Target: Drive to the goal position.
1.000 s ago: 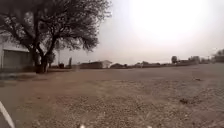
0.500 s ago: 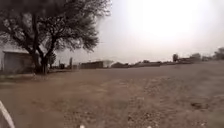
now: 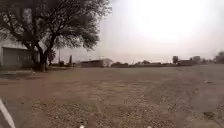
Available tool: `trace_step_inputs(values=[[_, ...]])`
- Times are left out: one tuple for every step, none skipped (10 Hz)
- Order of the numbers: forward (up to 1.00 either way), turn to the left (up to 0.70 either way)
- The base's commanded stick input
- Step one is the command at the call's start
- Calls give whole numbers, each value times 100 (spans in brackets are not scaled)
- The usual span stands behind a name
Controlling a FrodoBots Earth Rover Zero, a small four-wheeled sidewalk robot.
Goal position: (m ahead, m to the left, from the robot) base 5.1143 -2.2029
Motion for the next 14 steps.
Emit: trace_step_inputs(values=[[50, 0], [50, 0], [50, 0], [50, 0], [50, 0], [50, 0], [50, 0], [50, 0], [50, 0], [50, 0], [50, 0], [50, 0], [50, 0], [50, 0]])
